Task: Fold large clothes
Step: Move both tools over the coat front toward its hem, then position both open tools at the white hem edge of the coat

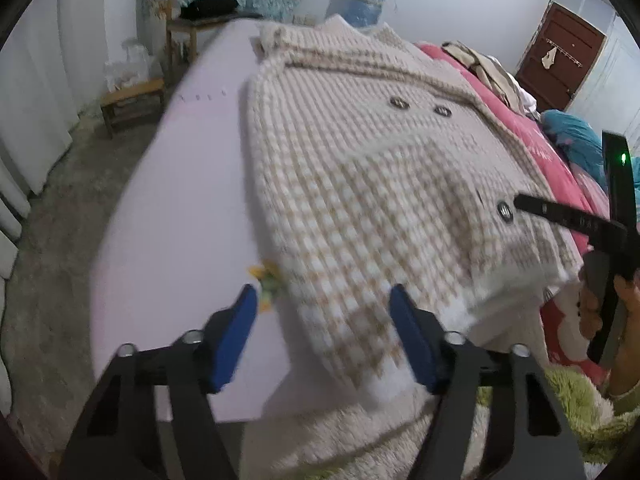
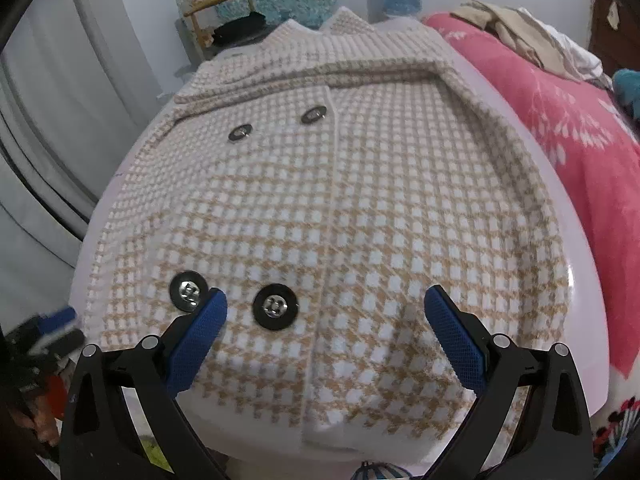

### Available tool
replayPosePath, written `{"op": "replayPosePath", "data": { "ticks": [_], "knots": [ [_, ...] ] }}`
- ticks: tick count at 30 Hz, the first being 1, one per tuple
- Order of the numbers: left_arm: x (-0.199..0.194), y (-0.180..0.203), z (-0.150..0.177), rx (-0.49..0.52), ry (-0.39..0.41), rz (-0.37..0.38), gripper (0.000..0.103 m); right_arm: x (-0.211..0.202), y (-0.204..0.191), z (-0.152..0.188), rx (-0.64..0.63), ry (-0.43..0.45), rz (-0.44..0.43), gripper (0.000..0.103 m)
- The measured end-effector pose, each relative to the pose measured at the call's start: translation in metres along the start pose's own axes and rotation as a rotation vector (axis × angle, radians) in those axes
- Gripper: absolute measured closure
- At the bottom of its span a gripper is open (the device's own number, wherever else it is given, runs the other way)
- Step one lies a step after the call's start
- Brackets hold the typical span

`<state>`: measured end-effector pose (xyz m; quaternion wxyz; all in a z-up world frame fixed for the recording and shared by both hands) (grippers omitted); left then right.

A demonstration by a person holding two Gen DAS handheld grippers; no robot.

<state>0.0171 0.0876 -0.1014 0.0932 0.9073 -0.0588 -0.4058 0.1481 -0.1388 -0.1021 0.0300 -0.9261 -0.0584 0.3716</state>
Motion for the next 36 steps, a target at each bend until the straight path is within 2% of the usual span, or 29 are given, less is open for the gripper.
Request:
{"op": "replayPosePath", "data": {
  "ticks": [3,8,13,18,23,26,31,36],
  "knots": [
    [0.002,0.004,0.006,-0.001,-0.025,0.02,0.052,-0.005,-0.005,-0.001,-0.011,0.013,0.0,0.008],
    [0.008,-0.001,0.016,-0.021,-0.083,0.006,0.056,-0.008,-0.005,0.001,-0.017,0.013,0.009,0.008],
    [0.007,-0.002,0.017,-0.05,-0.093,0.028,0.057,-0.01,-0.002,0.003,-0.009,0.011,0.012,0.008],
    [0.007,0.004,0.019,-0.064,-0.115,0.086,0.058,-0.01,0.002,0.006,0.001,0.006,0.014,0.008],
    [0.013,0.007,0.022,-0.048,-0.135,0.081,0.058,-0.009,0.004,0.007,0.013,0.001,0.016,0.008],
    [0.015,0.007,0.02,-0.052,-0.143,0.082,0.058,-0.017,0.007,0.004,0.018,0.03,0.024,0.008],
    [0.014,0.008,0.018,-0.048,-0.142,0.09,0.058,-0.05,0.041,-0.002,0.086,0.14,0.051,0.008],
    [0.015,0.007,0.018,-0.042,-0.148,0.086,0.058,-0.066,0.091,0.007,0.202,0.135,0.106,0.008]
  ]
}}
Point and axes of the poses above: each gripper's, at about its wrist camera, not at the fingertips, and x roughly the way its jaws point, y to its right, z to its underside, the point moved 5 cm from there along x, roughly the way its jaws point, and after that the axes turned 9 degrees about y, right-handed, at the moved point
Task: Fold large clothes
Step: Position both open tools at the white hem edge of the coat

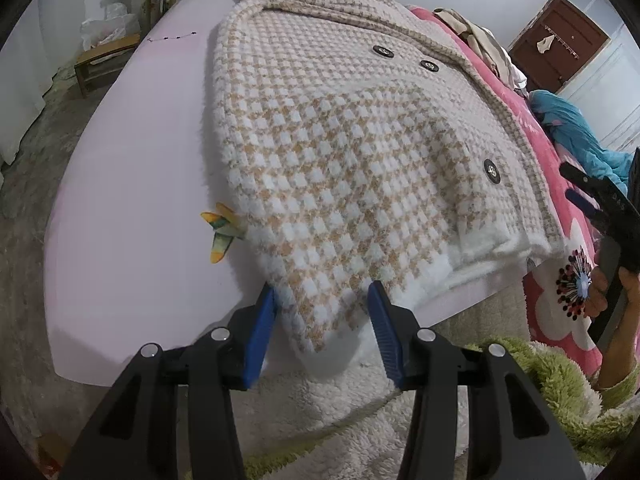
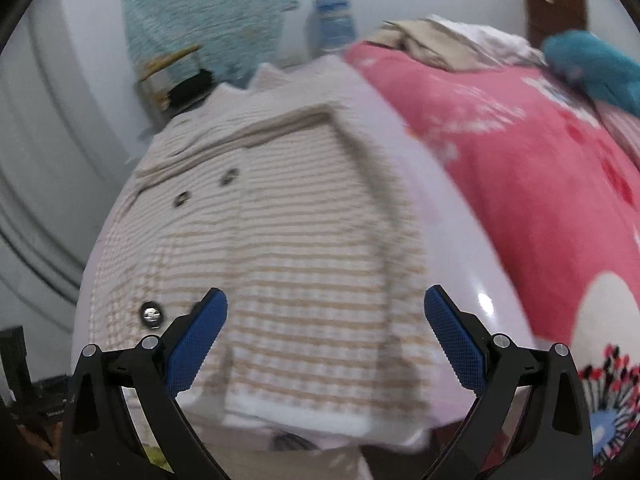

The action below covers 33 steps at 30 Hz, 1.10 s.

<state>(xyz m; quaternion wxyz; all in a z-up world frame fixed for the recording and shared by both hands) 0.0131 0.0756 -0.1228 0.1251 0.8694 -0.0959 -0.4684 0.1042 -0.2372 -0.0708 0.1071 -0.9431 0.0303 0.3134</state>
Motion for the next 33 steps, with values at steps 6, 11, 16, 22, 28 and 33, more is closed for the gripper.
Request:
{"op": "replayPosePath", "data": {
  "ticks": [6,11,16,22,28,33],
  "knots": [
    [0.003,0.002,-0.001,0.008,-0.008,-0.002,0.058,0.0,0.021,0.013,0.087,-0.046,-0.004,0.009],
    [0.005,0.004,-0.001,0.024,-0.013,-0.01,0.058,0.009,0.021,0.021,0.118,-0.082,-0.026,0.015],
    [0.006,0.006,-0.002,0.032,-0.014,-0.014,0.058,0.012,0.027,0.026,0.165,-0.103,-0.045,0.018],
    [0.007,0.008,-0.002,0.049,-0.013,-0.025,0.058,0.014,0.037,0.027,0.222,-0.114,-0.069,0.028],
    [0.007,0.008,-0.002,0.055,-0.009,-0.031,0.058,0.014,0.035,0.03,0.183,-0.113,-0.032,0.046],
    [0.007,0.008,-0.002,0.058,-0.01,-0.031,0.058,0.012,0.038,0.032,0.169,-0.111,-0.013,0.06]
  ]
}}
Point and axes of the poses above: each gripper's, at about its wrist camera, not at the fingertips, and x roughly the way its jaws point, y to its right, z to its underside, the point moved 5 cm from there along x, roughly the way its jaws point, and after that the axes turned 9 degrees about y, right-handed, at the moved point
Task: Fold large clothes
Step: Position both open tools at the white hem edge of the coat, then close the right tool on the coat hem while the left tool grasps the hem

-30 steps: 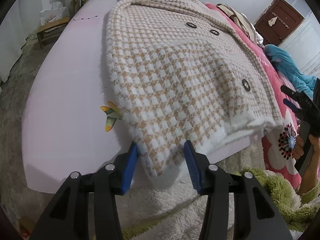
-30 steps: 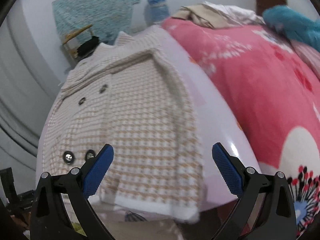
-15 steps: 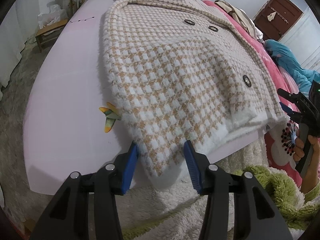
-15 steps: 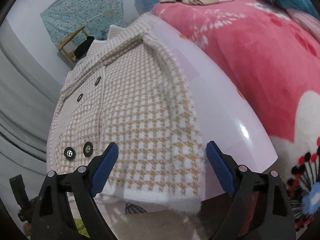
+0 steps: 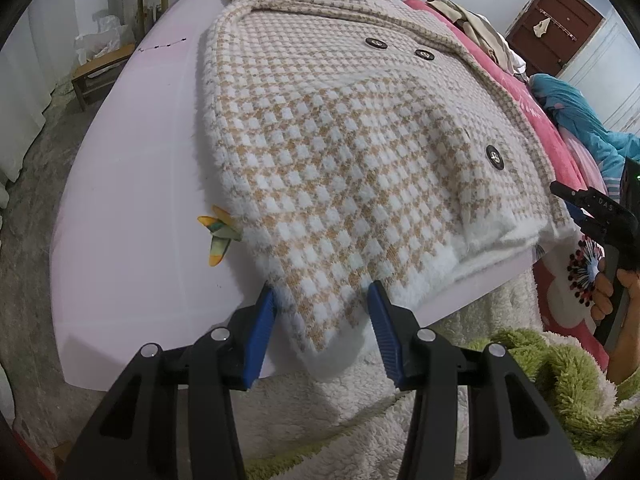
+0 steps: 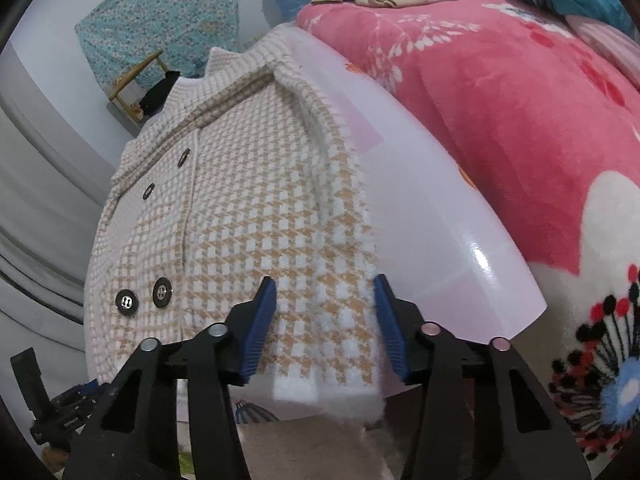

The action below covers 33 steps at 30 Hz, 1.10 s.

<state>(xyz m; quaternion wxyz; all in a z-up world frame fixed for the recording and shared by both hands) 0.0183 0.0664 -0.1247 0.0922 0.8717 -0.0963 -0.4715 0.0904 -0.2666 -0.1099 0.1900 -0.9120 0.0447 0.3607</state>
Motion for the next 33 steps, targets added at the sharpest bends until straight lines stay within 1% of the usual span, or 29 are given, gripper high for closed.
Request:
{"op": "replayPosePath", "data": {
  "ticks": [4,8,10,11,12,15,17,20,25,31,33],
  "knots": [
    [0.0,0.0,0.0,0.001,0.0,-0.001,0.058,-0.001,0.003,0.0,-0.001,0.0,0.007,0.066],
    [0.0,0.0,0.0,0.002,0.001,-0.002,0.058,0.0,0.003,0.001,-0.009,-0.006,0.014,0.067],
    [0.0,0.0,0.001,0.002,0.001,-0.003,0.058,0.002,0.002,0.001,-0.016,-0.008,0.02,0.073],
    [0.001,0.0,0.001,0.003,0.001,-0.004,0.058,0.002,0.002,0.001,-0.021,-0.009,0.023,0.086],
    [0.001,0.0,0.001,0.004,0.001,-0.003,0.058,0.003,0.002,0.002,-0.023,-0.01,0.024,0.091],
    [0.0,0.001,0.0,0.0,0.001,-0.001,0.058,0.0,0.002,0.001,-0.043,0.003,0.024,0.094],
    [0.0,0.001,0.0,0.002,0.002,-0.001,0.058,-0.006,0.0,-0.002,-0.075,0.026,0.034,0.096],
    [0.0,0.0,0.001,0.002,0.004,0.003,0.058,-0.013,0.002,-0.007,-0.077,0.05,0.038,0.096],
    [-0.002,-0.001,-0.001,0.012,0.005,0.012,0.058,-0.006,0.019,-0.003,-0.036,0.022,0.048,0.096],
    [-0.007,0.001,0.001,0.014,-0.032,0.044,0.058,-0.001,0.016,-0.002,-0.06,0.015,0.066,0.095],
    [-0.007,0.001,0.004,0.0,-0.043,0.055,0.058,-0.001,0.015,-0.002,-0.058,0.012,0.058,0.093]
  ]
}}
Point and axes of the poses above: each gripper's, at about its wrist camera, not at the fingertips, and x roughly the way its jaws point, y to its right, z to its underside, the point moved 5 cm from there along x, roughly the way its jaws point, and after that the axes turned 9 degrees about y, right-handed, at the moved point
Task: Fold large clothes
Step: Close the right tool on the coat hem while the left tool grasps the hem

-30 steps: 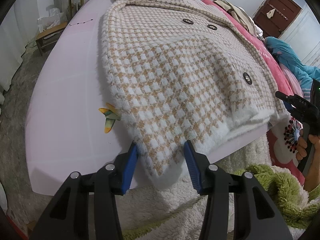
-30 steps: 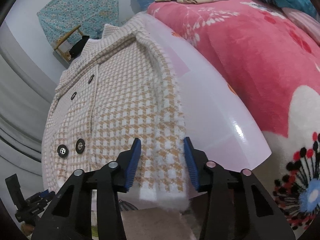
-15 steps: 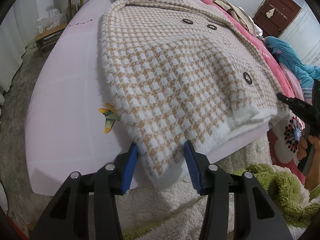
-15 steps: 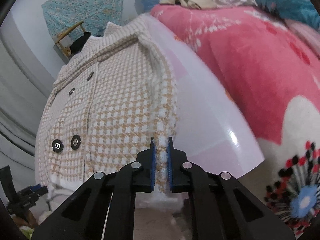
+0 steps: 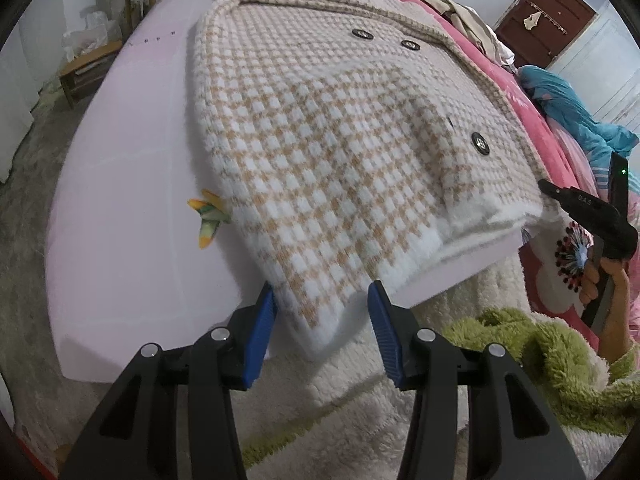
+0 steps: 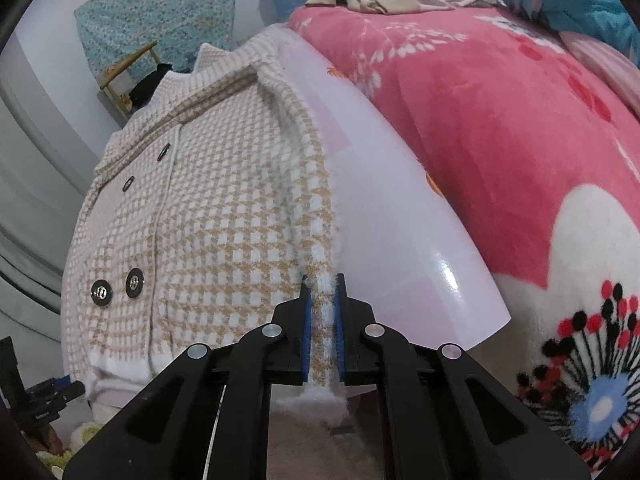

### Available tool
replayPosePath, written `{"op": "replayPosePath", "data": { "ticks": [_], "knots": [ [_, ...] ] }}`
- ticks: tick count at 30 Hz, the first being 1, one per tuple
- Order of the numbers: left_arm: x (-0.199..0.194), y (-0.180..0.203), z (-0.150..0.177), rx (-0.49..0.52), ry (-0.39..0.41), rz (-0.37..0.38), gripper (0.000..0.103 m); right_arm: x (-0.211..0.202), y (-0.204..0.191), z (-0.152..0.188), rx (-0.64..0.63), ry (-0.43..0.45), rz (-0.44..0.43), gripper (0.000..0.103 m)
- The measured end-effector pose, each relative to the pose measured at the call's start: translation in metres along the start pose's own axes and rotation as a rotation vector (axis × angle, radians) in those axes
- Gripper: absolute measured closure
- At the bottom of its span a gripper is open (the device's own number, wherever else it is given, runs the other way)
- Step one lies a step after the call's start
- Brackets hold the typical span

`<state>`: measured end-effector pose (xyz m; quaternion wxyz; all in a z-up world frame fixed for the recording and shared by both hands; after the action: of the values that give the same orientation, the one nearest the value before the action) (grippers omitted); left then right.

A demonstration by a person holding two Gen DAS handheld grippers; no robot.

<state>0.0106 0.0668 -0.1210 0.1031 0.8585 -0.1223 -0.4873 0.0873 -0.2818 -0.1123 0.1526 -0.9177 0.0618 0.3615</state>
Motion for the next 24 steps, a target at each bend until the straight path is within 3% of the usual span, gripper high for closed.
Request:
{"op": "replayPosePath", "data": {
  "ticks": [6,14,19,24],
  "knots": [
    [0.0,-0.002,0.0,-0.039,-0.002,0.022,0.058,-0.001,-0.002,0.003,-0.005,-0.002,-0.007,0.085],
    [0.002,0.004,0.0,0.014,0.015,0.001,0.058,0.0,-0.012,0.006,-0.037,-0.023,-0.007,0.069],
    [0.002,0.006,-0.001,0.022,0.016,-0.006,0.059,0.0,-0.015,0.011,-0.053,-0.035,-0.004,0.068],
    [0.002,0.009,0.0,0.029,0.027,-0.03,0.066,0.0,-0.019,0.012,-0.083,-0.036,0.006,0.07]
  ]
}}
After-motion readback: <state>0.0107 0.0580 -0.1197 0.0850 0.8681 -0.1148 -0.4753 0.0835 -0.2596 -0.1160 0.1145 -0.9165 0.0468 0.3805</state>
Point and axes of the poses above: each gripper's, at about its wrist camera, not at the fingertips, and x roughly the way its jaws point, y to its right, z to its underside, the point moved 5 cm from there along x, roughly the way its jaws point, and after that the axes turned 9 degrees about y, right-handed, at the moved point
